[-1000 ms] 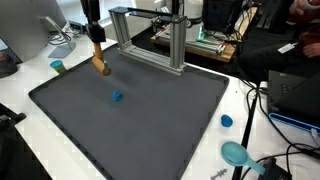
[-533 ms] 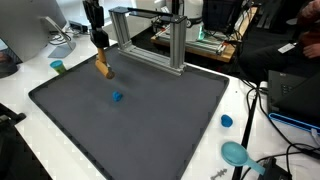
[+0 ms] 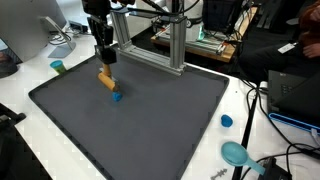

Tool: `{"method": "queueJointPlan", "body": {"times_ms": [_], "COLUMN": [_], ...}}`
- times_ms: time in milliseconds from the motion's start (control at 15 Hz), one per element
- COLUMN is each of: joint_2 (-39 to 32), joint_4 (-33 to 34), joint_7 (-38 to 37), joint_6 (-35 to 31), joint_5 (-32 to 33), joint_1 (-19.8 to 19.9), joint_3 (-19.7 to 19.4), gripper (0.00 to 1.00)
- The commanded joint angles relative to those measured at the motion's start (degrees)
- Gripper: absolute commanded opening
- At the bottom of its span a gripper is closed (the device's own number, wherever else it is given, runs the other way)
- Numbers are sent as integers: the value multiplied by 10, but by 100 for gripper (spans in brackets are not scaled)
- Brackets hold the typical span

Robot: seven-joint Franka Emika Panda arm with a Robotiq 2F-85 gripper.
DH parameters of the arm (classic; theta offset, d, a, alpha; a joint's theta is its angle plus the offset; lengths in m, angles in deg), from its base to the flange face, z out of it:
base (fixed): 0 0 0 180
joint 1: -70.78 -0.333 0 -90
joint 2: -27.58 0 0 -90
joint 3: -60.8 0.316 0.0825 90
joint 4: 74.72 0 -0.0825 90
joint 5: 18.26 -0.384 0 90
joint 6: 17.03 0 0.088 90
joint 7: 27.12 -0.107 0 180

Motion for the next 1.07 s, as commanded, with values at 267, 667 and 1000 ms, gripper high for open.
{"method": "queueJointPlan", "body": {"times_ms": [267, 667, 1000], "joint_2": [-19, -28, -41], "joint_4": [38, 25, 28], "joint_7": [25, 8, 17], "joint_6": [16, 1, -2], "joint_5": [-12, 2, -8], "joint_1": [-17, -20, -17], "joint_3": [9, 2, 3], "gripper": [21, 21, 21]}}
